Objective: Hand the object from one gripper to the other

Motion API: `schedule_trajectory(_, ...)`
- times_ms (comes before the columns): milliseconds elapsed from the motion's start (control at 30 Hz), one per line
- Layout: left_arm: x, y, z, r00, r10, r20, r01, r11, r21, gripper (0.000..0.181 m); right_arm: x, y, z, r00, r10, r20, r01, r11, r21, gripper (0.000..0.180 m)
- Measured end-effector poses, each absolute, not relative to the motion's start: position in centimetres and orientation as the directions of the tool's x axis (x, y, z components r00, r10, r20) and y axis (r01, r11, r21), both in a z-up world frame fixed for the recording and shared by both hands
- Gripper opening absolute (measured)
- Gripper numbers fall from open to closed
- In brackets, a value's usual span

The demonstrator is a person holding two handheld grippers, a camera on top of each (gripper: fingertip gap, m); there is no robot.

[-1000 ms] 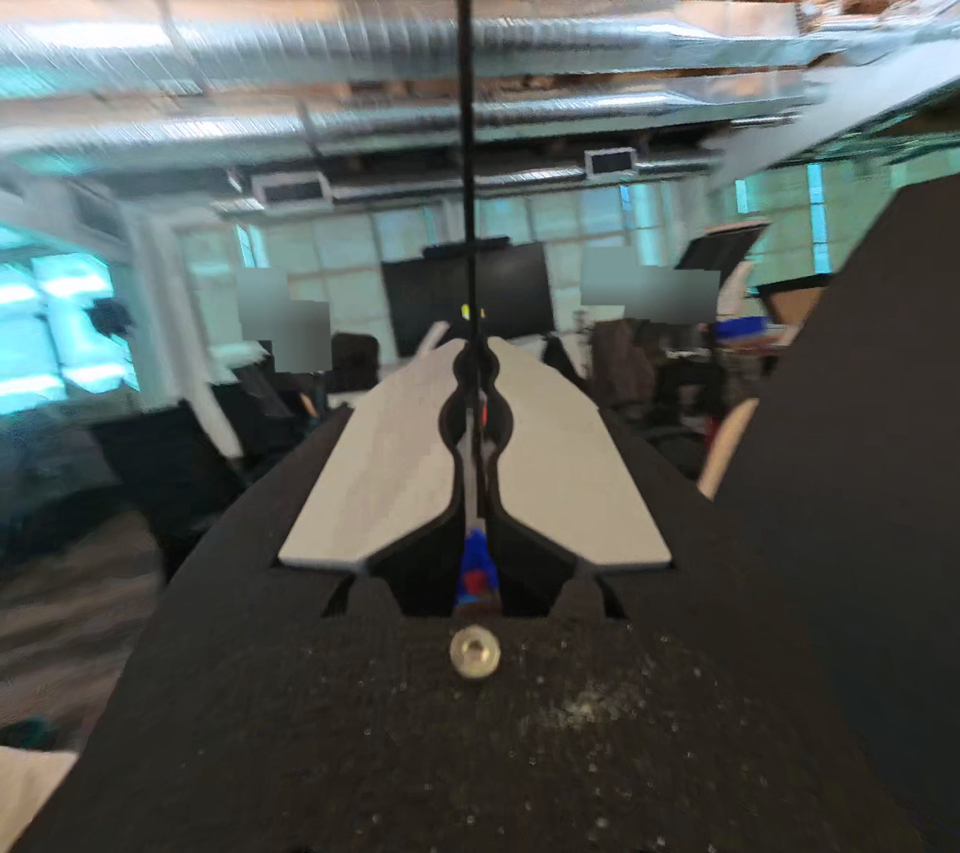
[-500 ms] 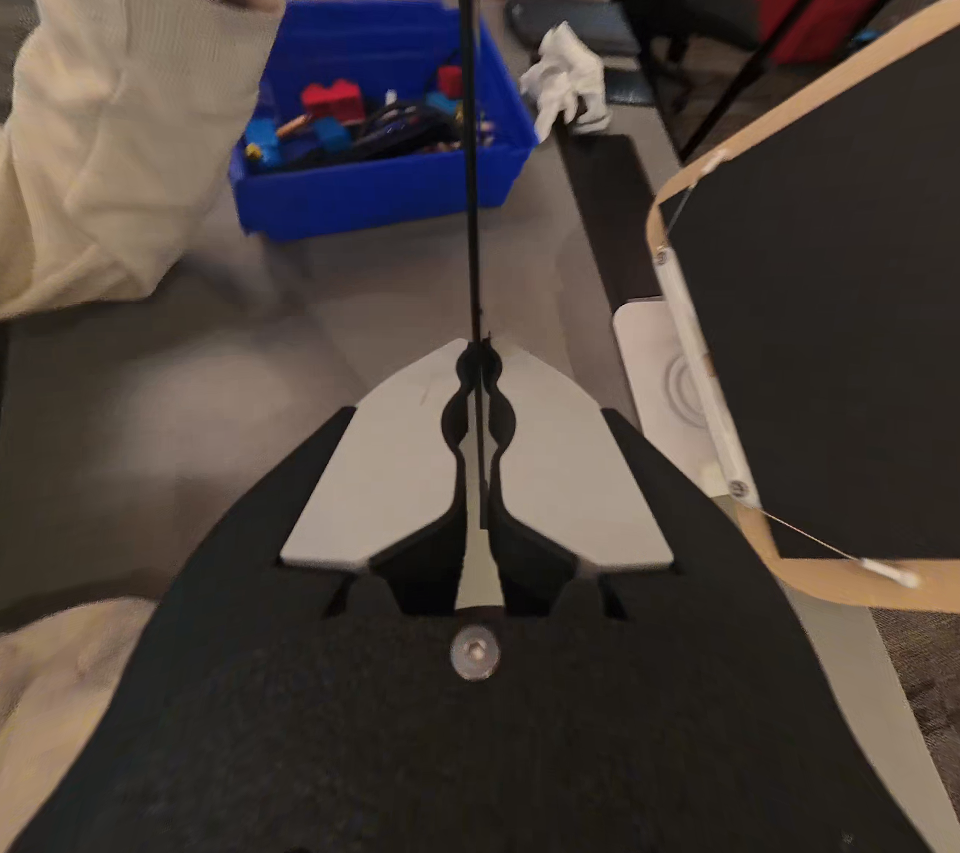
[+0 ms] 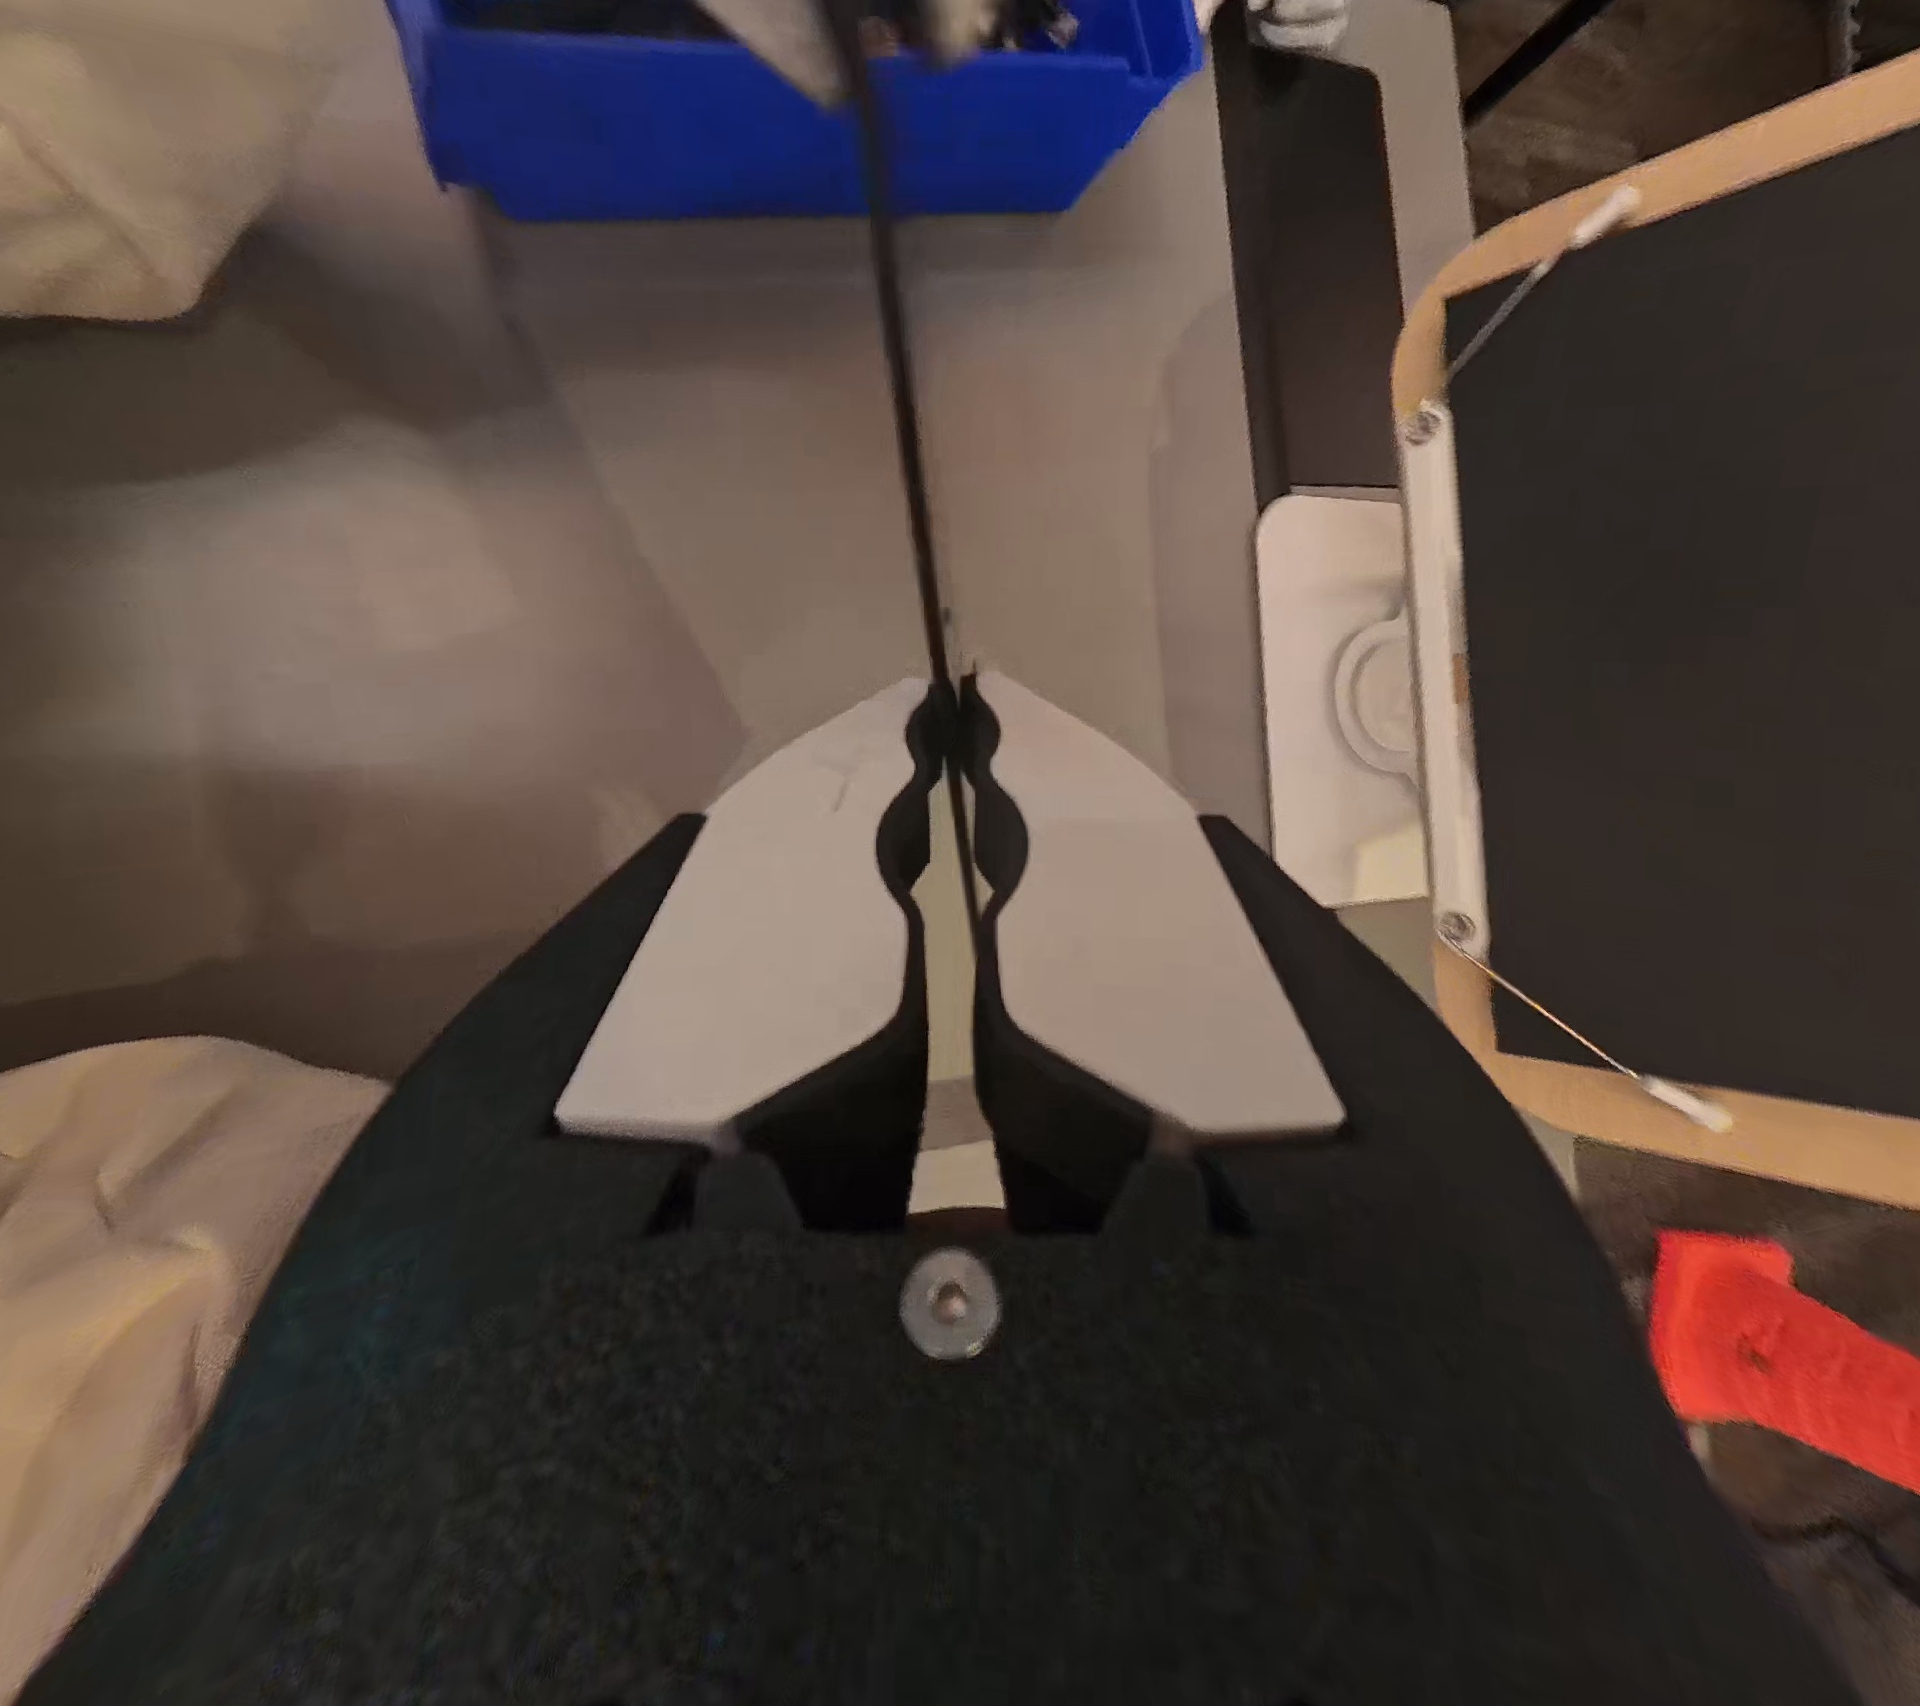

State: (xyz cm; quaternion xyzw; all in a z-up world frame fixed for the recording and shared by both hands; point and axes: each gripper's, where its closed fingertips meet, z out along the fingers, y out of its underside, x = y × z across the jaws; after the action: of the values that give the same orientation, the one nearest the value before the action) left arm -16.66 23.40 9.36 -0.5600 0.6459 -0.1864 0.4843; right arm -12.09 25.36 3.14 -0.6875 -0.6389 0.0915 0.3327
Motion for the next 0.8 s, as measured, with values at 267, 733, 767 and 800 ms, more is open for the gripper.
schedule_trajectory(267, -17.7, 25.9, 12.8, 0.251, -0.869, -0.427, -0.431, 0.294, -0.853, 0.001, -10.9, 29.0, 8.7, 0.378, 0.736, 0.562, 0.711, 0.159, -0.685, 0.041)
schedule_trajectory(733, -21.7, 31.4, 14.6, 0.567, -0.816, 0.113, -0.111, -0.211, -0.971, 0.001, -17.5, 33.1, 9.8, 0.283, 0.240, 0.929, 0.859, 0.367, -0.357, 0.090)
schedule_trajectory(767, -21.5, 31.3, 14.3, 0.556, -0.823, 0.117, -0.123, -0.221, -0.967, 0.001, -18.0, 33.3, 9.5, 0.270, 0.235, 0.934, 0.867, 0.361, -0.342, 0.090)
schedule_trajectory(800, -21.4, 31.3, 14.2, 0.552, -0.825, 0.122, -0.124, -0.226, -0.966, 0.001, -18.5, 33.2, 9.3, 0.268, 0.245, 0.932, 0.865, 0.364, -0.345, 0.091)
